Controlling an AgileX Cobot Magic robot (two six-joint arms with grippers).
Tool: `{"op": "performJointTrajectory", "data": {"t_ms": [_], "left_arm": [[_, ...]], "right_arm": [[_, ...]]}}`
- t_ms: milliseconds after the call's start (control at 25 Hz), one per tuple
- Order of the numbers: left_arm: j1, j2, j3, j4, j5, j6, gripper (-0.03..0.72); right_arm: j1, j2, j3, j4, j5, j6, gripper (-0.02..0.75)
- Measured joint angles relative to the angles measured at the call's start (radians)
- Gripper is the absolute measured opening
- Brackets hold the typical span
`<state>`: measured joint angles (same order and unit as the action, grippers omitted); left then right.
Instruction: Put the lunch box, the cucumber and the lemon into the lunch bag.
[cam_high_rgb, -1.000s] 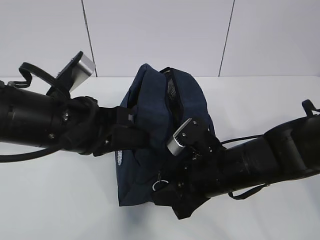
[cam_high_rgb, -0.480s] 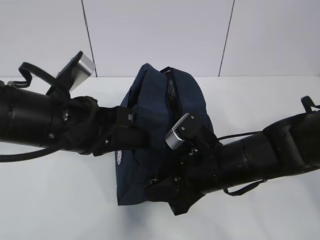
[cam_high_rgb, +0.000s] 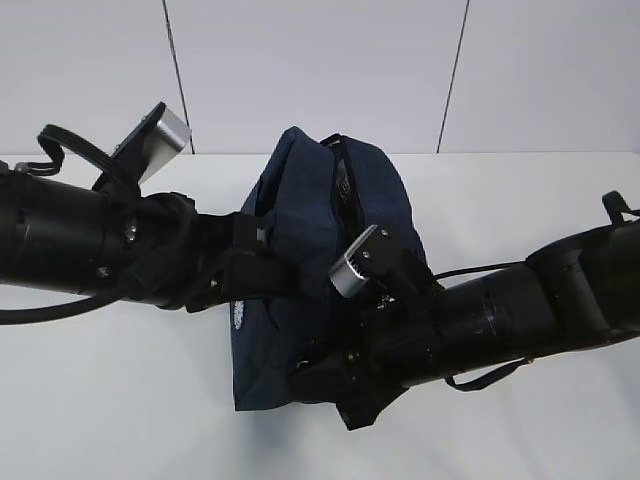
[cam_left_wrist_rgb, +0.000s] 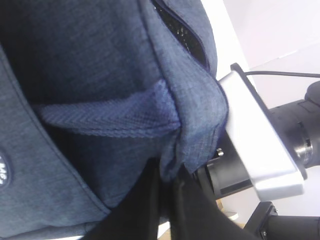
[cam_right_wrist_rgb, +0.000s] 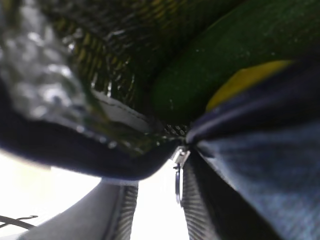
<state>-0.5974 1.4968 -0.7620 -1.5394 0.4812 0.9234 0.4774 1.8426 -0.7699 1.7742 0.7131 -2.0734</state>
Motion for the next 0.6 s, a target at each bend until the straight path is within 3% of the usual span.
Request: {"op": "performJointTrajectory", "data": {"t_ms": [600], "left_arm": [[0.000, 0.000, 0.000, 0.000, 0.001, 0.000, -0.004]], "right_arm": [[0.000, 0.059, -0.005, 0.000, 0.027, 0.000, 0.239]]}}
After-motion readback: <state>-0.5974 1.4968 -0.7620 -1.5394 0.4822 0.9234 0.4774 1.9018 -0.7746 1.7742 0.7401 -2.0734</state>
